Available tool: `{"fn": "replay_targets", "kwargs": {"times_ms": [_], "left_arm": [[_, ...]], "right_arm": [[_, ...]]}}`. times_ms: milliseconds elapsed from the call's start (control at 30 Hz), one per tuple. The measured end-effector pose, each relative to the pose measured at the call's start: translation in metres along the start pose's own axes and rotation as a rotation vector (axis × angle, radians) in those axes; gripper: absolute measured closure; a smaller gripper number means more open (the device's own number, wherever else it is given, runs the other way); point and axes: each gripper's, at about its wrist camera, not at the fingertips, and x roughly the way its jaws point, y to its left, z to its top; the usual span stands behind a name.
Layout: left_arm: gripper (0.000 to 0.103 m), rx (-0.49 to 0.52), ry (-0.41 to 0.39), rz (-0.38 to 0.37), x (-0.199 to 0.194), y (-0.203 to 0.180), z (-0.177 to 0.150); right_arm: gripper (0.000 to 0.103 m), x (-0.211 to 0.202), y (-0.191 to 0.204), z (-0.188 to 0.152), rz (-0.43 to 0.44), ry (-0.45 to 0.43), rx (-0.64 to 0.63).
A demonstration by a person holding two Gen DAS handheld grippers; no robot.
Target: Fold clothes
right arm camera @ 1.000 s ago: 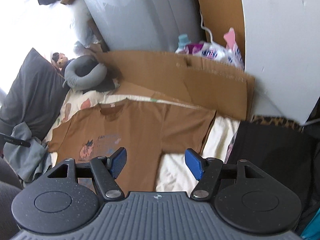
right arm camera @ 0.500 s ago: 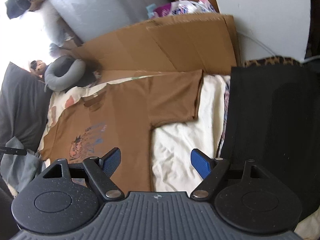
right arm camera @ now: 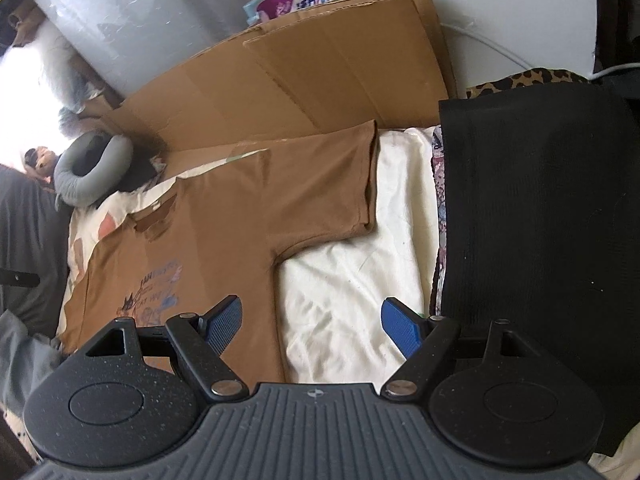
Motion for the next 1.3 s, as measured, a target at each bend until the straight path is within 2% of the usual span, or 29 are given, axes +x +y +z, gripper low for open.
{"fn": "replay_targets", "kwargs": {"times_ms": [300,667,867,1200,1233,1300], "left_arm": [[0.025,0.057,-0.021,-0.001,0.014,-0.026,0.064],[0.025,0.122,-0.054,-0.054,0.04,-0.087,0.111],[0.025,0.107,-0.063,-0.094,0.061,-0.114,0.105],[0.025,0.137,-0.033,-0.127,0.102,-0.154,0.063],[0.026,0.136,-0.027,-0.131,0.105,-0.157,0.061],[0.026,0.119,-0.023,-0.145,0.111,-0.161,0.055]], "right_arm": [[0.022,0.02,-0.006,0.003,-0.015,-0.03,0.043],[0.022,0.03,-0.015,-0.002,-0.038,-0.054,0.113],[0.022,0.027,-0.024,-0.005,-0.036,-0.076,0.176],[0.026,0.031,-0.029,-0.005,-0.07,-0.133,0.214],[0.027,0.031,-0.029,-0.005,-0.073,-0.143,0.215],[0.037,0.031,-0.028,-0.005,-0.075,-0.169,0.215]]}}
